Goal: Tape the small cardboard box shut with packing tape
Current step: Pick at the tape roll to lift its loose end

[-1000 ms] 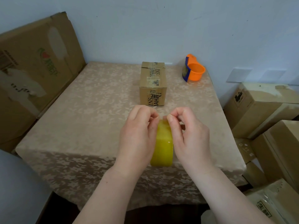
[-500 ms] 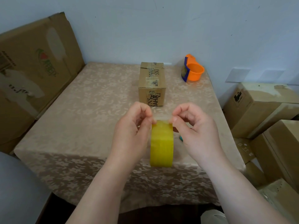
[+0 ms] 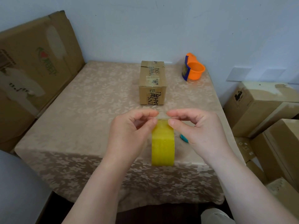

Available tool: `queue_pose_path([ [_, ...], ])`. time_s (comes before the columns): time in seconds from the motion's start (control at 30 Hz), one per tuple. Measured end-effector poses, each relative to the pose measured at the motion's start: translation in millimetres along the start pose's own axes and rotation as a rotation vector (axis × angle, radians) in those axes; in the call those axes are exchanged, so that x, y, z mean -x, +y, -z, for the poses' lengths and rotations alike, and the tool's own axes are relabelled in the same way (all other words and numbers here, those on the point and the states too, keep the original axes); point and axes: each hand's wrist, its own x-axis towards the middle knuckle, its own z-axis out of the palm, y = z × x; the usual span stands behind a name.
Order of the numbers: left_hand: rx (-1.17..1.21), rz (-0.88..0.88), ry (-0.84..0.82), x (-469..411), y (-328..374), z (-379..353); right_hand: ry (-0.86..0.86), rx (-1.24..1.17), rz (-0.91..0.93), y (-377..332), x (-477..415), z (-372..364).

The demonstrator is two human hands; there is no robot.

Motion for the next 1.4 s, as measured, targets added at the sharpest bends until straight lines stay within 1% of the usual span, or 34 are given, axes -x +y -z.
queue_pose_path([
  [0.2, -0.036, -0.02, -0.003, 0.3, 2.2, -0.7, 0.026, 0.041, 0.018, 2.8, -0.6, -1.5],
  [0.33, -0.102, -0.037, -0.008, 1.1, 2.6, -1.7, 0.035, 0.08, 0.031, 2.9, -0.6, -3.9],
  [0.47, -0.183, -0.102, 0.013, 2.7, 2.9, -3.9, 0.042, 0.121, 0.071, 1.2, 1.6, -7.2],
  [0.6, -0.263, -0.194, 0.044, 4.7, 2.3, -8.1, 0.089, 0.178, 0.111, 2.6, 2.8, -12.0],
  [0.73, -0.231, -0.139, 0.051, 5.0, 3.7, -10.6, 0.12, 0.183, 0.133, 4.9, 2.0, -13.8],
  [0.93, -0.287, -0.198, 0.053, 5.8, 3.2, -11.7, 0.072, 0.153, 0.165, 6.5, 3.5, -16.9],
  [1.17, -0.321, -0.213, 0.054, 6.1, 3.8, -12.4, 0.147, 0.257, 0.248, 9.0, 5.0, -21.7],
  [1.4, -0.433, -0.276, 0.089, 5.3, 0.0, -13.1, 0.217, 0.319, 0.294, 8.0, 7.0, -23.8],
])
